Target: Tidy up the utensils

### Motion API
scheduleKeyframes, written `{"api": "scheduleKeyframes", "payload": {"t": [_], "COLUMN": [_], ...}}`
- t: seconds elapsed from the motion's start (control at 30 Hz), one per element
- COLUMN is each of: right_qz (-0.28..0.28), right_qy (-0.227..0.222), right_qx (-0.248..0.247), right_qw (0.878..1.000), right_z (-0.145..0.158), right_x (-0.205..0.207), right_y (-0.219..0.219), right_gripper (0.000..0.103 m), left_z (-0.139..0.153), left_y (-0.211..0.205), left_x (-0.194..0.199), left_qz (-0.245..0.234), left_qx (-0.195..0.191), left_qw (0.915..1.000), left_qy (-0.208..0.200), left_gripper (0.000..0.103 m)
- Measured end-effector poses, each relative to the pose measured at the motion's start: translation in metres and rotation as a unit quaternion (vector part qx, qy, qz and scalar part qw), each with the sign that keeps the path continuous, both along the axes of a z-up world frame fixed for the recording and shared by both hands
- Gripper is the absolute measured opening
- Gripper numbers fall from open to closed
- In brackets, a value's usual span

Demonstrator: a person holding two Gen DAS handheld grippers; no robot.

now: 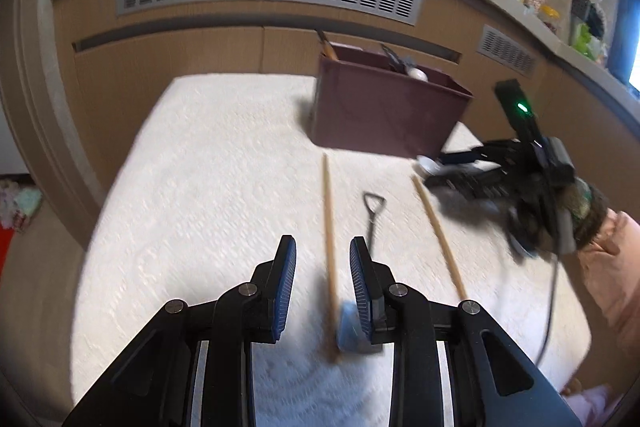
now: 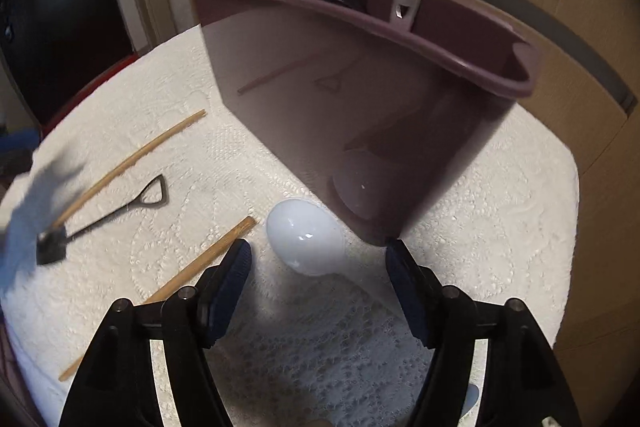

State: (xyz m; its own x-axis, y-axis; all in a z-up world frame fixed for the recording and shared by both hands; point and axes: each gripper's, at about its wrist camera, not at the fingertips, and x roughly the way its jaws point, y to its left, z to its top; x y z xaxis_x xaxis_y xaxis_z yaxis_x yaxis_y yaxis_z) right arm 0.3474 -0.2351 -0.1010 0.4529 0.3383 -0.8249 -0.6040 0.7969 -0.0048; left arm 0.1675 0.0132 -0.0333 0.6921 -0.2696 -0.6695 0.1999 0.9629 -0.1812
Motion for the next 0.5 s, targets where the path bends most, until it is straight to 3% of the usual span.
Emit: {"api": "scheduleKeyframes", "payload": {"t": [0.07, 0.1, 0.3, 0.5], "right_qz": [-0.029, -0.034, -0.053, -0.083], "right_qy": [0.008, 0.015, -0.008, -0.039], "right_qx": [0.002, 0.010, 0.028, 0.044], "right_qw": [1.000, 0.999, 0.998, 0.995], "right_z": [0.003, 0.007, 0.037, 0.073], "right_x": [0.002, 0.000, -0.047, -0.098], "right_y": [-0.003, -0.004, 0.005, 0.001], "right_gripper": [0.035, 0.032, 0.031, 0.031], "left_z": [-0.005, -0.009, -0.024, -0.029], "left_y": [-0.001, -0.003, -0.021, -0.031], "left_x": [-0.012, -0.017, -0.035, -0.026], "left_qz": [-0.017, -0.025, -0.041, -0.006], "left_qx": [-0.009, -0.010, 0.015, 0.028], "left_qw": [0.9998, 0.9996, 0.9987, 0.9986], "left_qy": [0.004, 0.008, 0.026, 0.045], "left_gripper": [0.030, 0.031, 0.044, 0.049]}}
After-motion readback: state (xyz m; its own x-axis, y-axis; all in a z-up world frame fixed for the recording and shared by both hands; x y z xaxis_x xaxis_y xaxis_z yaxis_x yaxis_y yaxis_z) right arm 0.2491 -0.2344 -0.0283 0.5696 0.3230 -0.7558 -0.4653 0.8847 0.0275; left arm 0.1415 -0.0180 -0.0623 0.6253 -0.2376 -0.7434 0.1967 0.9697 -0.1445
